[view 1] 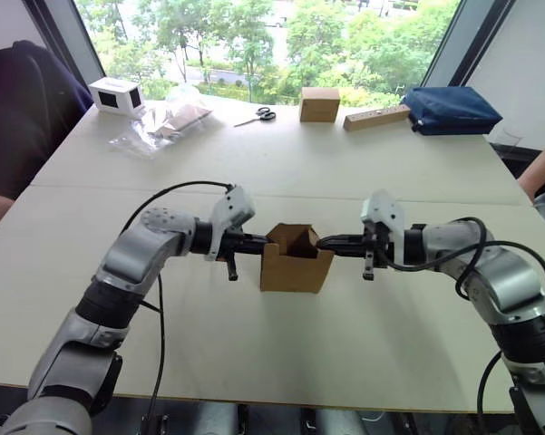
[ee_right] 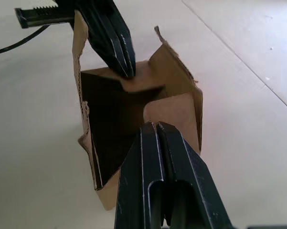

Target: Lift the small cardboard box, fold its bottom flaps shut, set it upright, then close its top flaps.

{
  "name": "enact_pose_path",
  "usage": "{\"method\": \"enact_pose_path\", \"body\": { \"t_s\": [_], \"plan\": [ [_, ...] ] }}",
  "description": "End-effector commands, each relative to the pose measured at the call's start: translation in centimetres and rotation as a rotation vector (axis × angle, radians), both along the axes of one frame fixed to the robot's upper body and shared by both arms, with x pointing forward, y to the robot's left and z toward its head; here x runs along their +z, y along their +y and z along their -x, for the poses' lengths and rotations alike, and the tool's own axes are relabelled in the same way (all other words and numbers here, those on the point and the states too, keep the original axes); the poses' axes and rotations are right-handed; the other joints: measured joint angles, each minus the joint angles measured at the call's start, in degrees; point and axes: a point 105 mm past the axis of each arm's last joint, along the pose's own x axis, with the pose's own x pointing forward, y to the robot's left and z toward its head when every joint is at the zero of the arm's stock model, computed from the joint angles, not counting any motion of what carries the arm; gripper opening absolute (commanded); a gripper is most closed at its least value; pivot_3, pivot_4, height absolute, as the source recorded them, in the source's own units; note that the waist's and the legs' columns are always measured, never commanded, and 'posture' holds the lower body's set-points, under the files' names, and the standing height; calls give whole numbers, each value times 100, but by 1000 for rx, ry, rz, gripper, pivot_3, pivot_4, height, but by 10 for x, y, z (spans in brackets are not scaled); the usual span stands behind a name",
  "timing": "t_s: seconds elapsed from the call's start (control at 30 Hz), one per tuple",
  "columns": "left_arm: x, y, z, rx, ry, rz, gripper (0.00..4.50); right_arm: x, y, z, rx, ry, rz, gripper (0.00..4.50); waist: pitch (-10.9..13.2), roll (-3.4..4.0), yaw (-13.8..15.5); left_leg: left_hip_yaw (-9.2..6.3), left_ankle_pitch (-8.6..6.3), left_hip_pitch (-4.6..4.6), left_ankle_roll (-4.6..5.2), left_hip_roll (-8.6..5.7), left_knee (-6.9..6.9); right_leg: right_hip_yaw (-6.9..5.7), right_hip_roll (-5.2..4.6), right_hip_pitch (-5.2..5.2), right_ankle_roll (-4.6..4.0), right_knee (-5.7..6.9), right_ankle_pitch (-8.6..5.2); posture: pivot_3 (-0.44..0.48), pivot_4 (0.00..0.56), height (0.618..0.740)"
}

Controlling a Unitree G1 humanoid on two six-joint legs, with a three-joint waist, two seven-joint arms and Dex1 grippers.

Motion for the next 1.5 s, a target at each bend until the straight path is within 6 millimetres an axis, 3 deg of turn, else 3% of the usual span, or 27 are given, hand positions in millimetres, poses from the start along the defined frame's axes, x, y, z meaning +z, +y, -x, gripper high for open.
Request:
{"method": "enact_pose_path", "body": {
  "t_s": [0.03,0.47,0.6,0.73,0.87,1.03,1.2,1.33,1.5],
  "plan": [
    [3,-4,-1,-35,-29,-25,62,4,6,-1,35,-41,18,0,0,0,4,0,0,0,0,0,0,0,0,0,0,0,0,0,150,740],
    [2,-9,2,-42,-39,-6,62,-6,10,-8,58,-54,90,0,0,1,5,-1,-1,0,2,2,0,0,-1,0,0,1,0,0,150,740],
    [15,-3,5,-36,29,111,62,-5,10,-8,58,-55,89,0,0,1,2,-1,-1,0,2,7,0,0,-1,1,0,2,0,0,150,740],
    [42,14,1,6,67,247,62,-3,9,-10,53,-60,84,0,0,1,-8,-2,1,0,-1,10,0,-1,1,-2,0,3,0,0,150,740],
    [55,34,-20,107,42,290,62,2,8,-11,54,-67,74,0,0,1,0,-3,0,1,0,10,0,-2,1,-1,0,3,0,0,150,740],
    [51,42,-38,167,24,270,62,5,7,-12,52,-74,63,0,0,1,6,0,5,-1,-8,0,0,-3,0,0,0,0,0,0,150,740],
    [16,35,-63,188,53,190,62,11,9,-13,53,-94,57,0,0,1,21,5,5,-1,-9,-5,1,-7,0,1,1,1,0,0,150,740],
    [6,23,-66,139,72,181,62,21,8,-10,56,-116,46,0,0,0,-3,8,7,-6,-12,-8,1,-10,0,3,1,0,0,0,150,740],
    [-6,13,-63,91,97,159,62,54,3,1,36,-161,-21,0,0,0,0,6,6,-12,-10,-5,1,-10,0,-9,1,1,1,0,150,740]
  ]
}}
